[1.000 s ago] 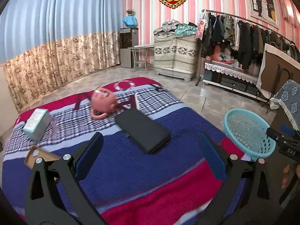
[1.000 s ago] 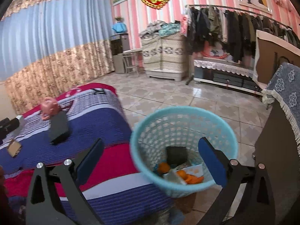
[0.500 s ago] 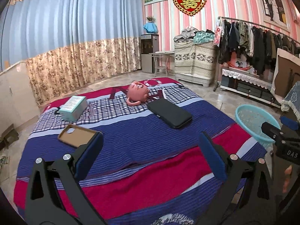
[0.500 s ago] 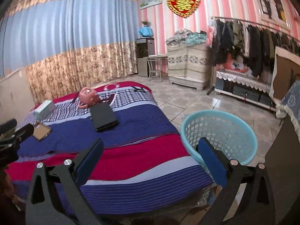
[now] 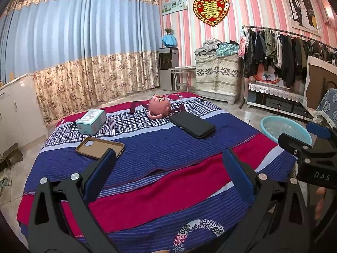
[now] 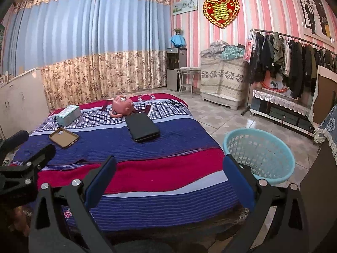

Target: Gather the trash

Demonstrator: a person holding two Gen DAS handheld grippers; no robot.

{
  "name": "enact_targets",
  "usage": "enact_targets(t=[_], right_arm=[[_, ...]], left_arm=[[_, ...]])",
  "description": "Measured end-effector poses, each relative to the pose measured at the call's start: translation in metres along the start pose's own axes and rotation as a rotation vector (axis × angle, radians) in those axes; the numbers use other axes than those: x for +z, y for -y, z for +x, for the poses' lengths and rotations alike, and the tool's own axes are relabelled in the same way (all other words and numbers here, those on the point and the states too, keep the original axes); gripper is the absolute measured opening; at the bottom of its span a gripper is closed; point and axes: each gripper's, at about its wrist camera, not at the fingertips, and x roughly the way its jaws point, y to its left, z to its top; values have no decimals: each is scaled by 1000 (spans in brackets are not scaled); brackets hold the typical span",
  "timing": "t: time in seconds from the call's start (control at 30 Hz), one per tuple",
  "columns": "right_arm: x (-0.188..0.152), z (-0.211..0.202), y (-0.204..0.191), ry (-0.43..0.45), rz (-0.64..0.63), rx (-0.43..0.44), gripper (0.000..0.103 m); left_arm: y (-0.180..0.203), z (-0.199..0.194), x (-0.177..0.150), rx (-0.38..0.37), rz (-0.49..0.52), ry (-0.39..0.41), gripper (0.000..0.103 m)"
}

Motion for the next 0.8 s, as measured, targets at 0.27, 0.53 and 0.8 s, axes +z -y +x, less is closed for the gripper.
enact_targets(t=[0.27,0.53,0.8], right_arm=[[0,-10,-9,20,-24,-4,98],[1,-15,-10,32,-25,-8,98],[4,-19,-13,54,-25,-4,98]], left_arm=[[-3,-10,-2,-13,-15,10,98],[-2,-12,-6,-48,-35,-6,97],[-2,-13,-5,-50,-51,-4,97]])
